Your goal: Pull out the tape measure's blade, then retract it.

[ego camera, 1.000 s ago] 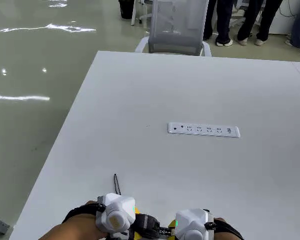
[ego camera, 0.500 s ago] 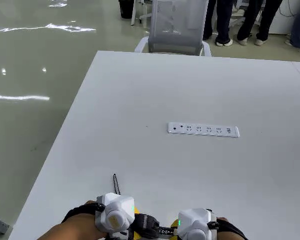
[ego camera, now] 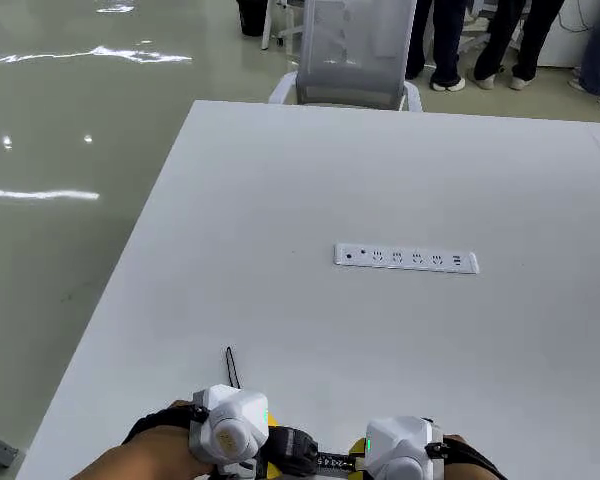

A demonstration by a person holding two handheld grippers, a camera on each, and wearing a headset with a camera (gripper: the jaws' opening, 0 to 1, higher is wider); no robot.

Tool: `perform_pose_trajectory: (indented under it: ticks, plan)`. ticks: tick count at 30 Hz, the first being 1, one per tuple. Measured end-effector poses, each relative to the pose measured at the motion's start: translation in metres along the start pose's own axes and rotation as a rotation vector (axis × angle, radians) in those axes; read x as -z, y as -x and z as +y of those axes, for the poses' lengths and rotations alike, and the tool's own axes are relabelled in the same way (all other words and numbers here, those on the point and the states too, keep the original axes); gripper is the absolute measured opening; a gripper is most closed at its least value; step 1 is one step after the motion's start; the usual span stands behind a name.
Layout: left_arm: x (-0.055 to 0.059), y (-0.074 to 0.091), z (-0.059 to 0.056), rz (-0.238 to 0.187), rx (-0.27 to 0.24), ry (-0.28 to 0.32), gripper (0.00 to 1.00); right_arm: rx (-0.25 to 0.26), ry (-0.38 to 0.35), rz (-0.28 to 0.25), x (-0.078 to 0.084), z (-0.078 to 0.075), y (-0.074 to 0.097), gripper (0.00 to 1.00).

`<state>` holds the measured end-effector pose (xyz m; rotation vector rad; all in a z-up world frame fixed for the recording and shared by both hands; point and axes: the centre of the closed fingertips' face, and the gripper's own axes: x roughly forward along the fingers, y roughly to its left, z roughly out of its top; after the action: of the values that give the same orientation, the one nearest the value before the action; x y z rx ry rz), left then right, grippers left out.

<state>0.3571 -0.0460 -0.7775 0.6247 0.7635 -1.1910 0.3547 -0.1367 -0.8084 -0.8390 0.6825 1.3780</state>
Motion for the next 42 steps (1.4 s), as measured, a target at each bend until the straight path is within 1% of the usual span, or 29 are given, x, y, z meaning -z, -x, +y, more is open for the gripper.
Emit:
perform_pose_trajectory:
  ticks: [12,23,29,42]
  plan:
    - [0.0,-0.001,0.0,0.001,-0.001,0.002,0.29,-0.003,-0.013,0.004,0.009,-0.002,0.004,0.12]
    - [0.001,-0.001,0.001,0.0,-0.002,0.004,0.29,-0.006,-0.008,0.011,0.016,-0.003,0.008,0.12]
    - [0.001,-0.001,0.001,-0.001,-0.003,0.007,0.29,-0.004,-0.013,0.015,0.023,-0.005,0.011,0.12]
    - [0.001,-0.002,0.001,-0.001,-0.004,0.009,0.29,-0.003,-0.019,0.019,0.029,-0.005,0.016,0.12]
